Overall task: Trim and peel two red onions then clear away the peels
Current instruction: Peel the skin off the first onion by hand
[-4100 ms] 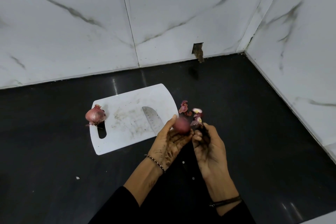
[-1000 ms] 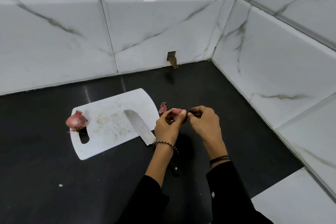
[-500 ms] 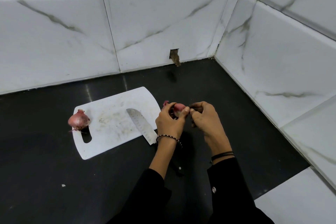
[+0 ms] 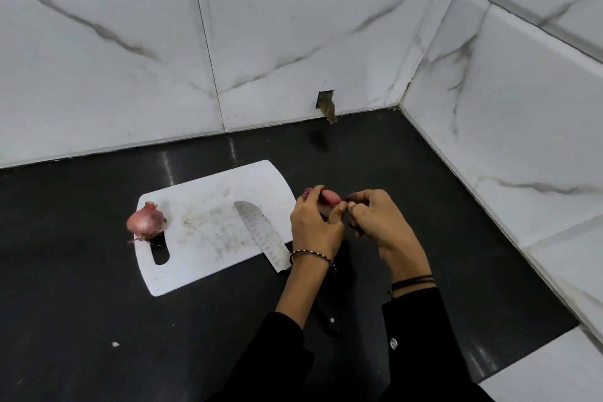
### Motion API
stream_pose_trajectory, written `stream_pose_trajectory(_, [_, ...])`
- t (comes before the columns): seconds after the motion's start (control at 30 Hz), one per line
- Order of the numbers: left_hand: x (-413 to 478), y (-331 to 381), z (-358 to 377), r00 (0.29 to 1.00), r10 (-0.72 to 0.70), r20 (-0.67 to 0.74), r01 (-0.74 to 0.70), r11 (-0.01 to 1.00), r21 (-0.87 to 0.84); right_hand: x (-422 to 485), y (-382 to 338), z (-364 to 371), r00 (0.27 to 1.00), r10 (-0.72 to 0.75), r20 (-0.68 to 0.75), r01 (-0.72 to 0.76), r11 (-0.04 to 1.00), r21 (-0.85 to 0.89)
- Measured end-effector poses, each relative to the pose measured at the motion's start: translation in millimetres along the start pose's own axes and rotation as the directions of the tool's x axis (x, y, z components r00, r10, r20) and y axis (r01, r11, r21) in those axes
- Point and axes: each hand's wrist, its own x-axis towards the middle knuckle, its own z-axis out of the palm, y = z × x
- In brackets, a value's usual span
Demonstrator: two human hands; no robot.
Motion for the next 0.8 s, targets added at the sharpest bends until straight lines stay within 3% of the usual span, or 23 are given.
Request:
stream_pose_trajectory(0.2, [0.8,-2.7,0.1,0.999,0.003,0.053,-0.008,0.996,0.088,0.0,1.8,0.3,0.998,0.04,0.048,-0.041,0.999,0.034])
stream_pose_trajectory(0.47, [-5.3,-7.5,0.4,0.991,0.052,0.121,-0.071,0.985,0.155,-4.3,14.5,-3.1,0.989,0.074,0.127,-0.101,0.971,0.218])
stream_pose_trajectory(0.67, [-7.0,-9.7,4.7,0.98,0.112,0.163,-0.145,0.967,0.208,-6.4,11.9,-12.9,0.969,0.153,0.195,-0.232,0.832,0.503])
stream_pose_trajectory(0.73, [-7.8,-14.2,2.1,0.988,0.082,0.133,-0.104,0.98,0.168,-7.0,5.6,-20.0,0.97,0.129,0.204,-0.226,0.784,0.578])
stream_pose_trajectory(0.8, [-8.3,-16.9,-1.6,0.994,0.05,0.1,-0.058,0.995,0.084,-7.4,4.1,-25.0,0.986,0.083,0.148,-0.148,0.848,0.509])
